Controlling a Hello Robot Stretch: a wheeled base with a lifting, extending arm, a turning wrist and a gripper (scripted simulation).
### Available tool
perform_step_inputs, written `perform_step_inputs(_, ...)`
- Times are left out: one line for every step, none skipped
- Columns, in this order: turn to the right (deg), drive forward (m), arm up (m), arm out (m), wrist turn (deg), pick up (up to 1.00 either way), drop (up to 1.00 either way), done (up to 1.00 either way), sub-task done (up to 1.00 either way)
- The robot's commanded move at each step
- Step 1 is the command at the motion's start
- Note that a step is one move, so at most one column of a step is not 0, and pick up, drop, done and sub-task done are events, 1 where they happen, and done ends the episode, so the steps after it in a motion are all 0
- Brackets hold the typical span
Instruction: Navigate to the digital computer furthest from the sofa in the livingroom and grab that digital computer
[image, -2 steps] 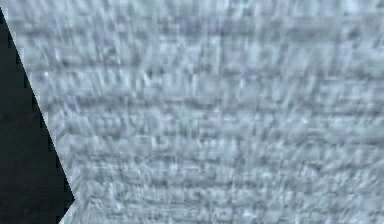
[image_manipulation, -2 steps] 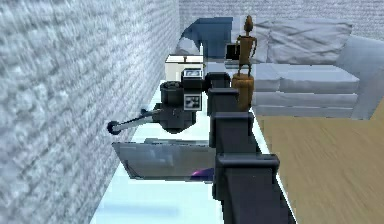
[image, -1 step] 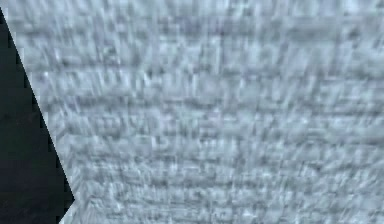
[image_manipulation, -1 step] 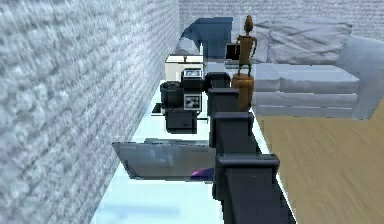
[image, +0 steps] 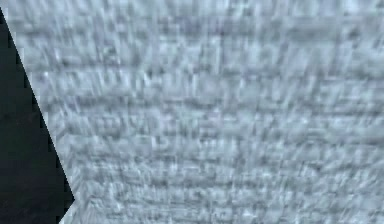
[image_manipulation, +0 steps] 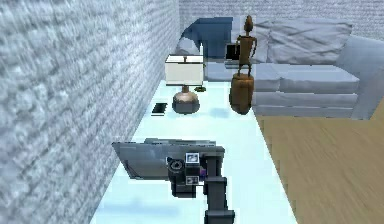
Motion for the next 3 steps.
perform_step_inputs(0.0,0.00,0.00,0.00,0.0,1.00,0.00,0.00,0.00)
perform_step_inputs(0.0,0.00,0.10,0.00,0.0,0.00,0.00,0.00,0.00)
perform_step_inputs(0.0,0.00,0.00,0.00,0.0,0.00,0.00,1.00,0.00)
